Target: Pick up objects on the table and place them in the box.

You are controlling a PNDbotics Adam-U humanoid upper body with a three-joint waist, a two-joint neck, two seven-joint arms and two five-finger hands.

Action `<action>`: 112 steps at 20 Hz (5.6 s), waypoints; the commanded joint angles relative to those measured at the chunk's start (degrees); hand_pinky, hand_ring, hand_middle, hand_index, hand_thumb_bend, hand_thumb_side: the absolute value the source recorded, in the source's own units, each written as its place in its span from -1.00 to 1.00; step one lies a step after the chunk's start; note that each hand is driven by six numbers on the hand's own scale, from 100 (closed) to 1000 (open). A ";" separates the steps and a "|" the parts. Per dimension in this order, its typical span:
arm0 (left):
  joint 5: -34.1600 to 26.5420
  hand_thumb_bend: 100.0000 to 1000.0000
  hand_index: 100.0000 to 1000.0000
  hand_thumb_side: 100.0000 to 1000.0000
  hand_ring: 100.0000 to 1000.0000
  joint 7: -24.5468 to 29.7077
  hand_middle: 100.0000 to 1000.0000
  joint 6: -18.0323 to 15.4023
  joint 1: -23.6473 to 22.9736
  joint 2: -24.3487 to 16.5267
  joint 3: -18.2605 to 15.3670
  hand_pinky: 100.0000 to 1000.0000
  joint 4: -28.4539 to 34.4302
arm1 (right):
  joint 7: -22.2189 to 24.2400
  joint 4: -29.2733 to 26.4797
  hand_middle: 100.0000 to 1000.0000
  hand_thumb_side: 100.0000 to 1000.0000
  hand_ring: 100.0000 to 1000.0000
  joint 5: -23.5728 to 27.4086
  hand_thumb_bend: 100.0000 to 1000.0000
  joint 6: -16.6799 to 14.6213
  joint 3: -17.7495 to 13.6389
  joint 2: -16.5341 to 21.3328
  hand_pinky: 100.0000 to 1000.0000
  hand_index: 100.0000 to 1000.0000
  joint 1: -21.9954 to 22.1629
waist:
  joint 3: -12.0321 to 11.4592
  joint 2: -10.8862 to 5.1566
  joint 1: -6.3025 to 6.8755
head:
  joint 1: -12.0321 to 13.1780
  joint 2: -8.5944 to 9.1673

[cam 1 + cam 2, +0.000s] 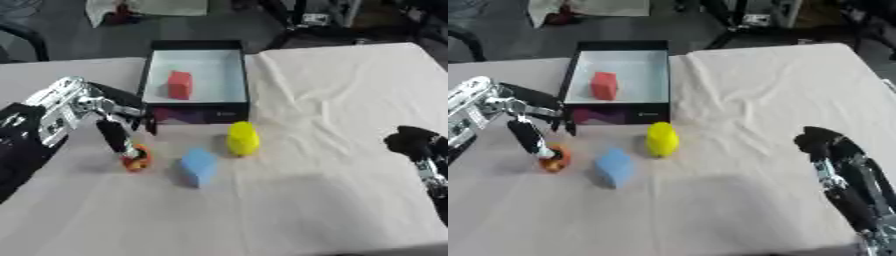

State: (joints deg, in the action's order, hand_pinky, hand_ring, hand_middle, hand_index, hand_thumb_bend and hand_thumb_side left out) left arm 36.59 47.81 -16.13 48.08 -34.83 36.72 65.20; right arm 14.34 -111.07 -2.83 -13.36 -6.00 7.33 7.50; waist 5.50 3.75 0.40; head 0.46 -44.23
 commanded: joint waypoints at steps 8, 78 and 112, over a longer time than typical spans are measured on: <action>-2.58 -0.68 0.00 -0.40 -0.30 4.16 -0.22 -4.63 -1.27 -4.37 0.62 -0.15 -0.39 | -0.04 -0.64 0.26 0.18 0.48 -0.23 -1.00 -0.02 -0.33 1.27 0.56 0.53 -0.46 | -0.12 -1.06 0.56 | -0.35 0.11; 1.63 0.10 0.92 0.02 0.75 4.16 0.84 -11.11 3.69 -2.84 6.30 0.67 17.97 | 0.49 -0.28 0.28 0.19 0.49 -0.16 -1.00 -0.15 -0.39 1.54 0.57 0.54 -0.42 | 0.62 -1.37 0.64 | -1.32 0.11; 17.87 -0.87 0.15 -0.66 -0.13 -16.67 -0.04 -13.18 -2.30 4.49 1.59 0.08 11.91 | 1.03 -0.24 0.29 0.20 0.50 0.45 -1.00 -0.22 -0.13 0.92 0.57 0.54 -0.88 | 1.31 -0.70 -0.32 | -1.83 0.11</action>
State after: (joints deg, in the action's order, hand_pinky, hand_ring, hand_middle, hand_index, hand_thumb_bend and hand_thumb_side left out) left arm 53.49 32.74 -28.58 45.05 -29.76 39.53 77.21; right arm 15.26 -110.68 -2.71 -13.44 -5.98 7.79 7.02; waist 6.78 3.75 0.29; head -1.16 -44.23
